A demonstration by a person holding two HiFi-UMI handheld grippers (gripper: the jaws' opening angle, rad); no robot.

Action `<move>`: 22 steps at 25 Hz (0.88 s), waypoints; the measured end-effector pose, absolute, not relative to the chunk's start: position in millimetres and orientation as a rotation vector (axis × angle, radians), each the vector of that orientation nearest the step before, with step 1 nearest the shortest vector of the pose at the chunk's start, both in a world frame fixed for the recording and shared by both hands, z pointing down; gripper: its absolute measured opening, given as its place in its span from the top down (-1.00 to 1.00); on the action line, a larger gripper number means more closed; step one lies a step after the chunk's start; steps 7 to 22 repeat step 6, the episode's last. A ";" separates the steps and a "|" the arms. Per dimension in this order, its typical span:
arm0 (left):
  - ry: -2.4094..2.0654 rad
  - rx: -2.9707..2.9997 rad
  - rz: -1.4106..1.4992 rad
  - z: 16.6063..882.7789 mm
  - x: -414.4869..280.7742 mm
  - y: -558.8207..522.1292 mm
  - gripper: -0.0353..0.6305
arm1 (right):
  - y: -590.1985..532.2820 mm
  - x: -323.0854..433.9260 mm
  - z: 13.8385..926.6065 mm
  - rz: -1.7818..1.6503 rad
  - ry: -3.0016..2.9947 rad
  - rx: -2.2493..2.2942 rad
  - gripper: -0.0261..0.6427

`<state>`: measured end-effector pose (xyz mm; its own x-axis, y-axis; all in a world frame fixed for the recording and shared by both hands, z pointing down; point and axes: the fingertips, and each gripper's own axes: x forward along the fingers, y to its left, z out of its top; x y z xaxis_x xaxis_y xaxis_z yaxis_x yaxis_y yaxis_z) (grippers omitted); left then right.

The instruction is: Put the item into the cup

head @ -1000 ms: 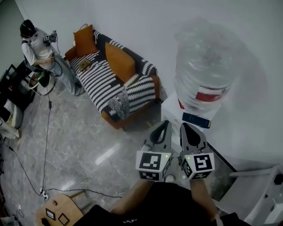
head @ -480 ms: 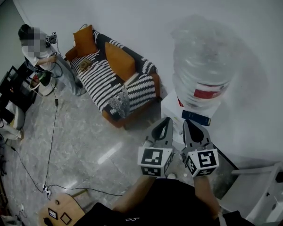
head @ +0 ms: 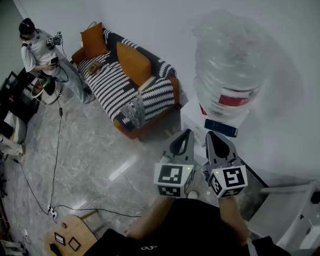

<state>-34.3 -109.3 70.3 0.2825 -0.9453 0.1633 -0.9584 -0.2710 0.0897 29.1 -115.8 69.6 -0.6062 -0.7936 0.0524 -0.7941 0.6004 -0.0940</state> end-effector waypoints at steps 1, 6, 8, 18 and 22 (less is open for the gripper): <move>-1.779 2.374 0.115 71.2 -34.6 -109.0 0.85 | -115.6 28.6 70.4 0.169 -2.804 1.389 0.89; -1.763 2.369 0.113 77.6 -37.8 -109.0 0.85 | -116.0 26.2 76.0 0.171 -2.795 1.384 0.89; -1.763 2.369 0.113 77.6 -37.8 -109.0 0.85 | -116.0 26.2 76.0 0.171 -2.795 1.384 0.89; -1.763 2.369 0.113 77.6 -37.8 -109.0 0.85 | -116.0 26.2 76.0 0.171 -2.795 1.384 0.89; -1.763 2.369 0.113 77.6 -37.8 -109.0 0.85 | -116.0 26.2 76.0 0.171 -2.795 1.384 0.89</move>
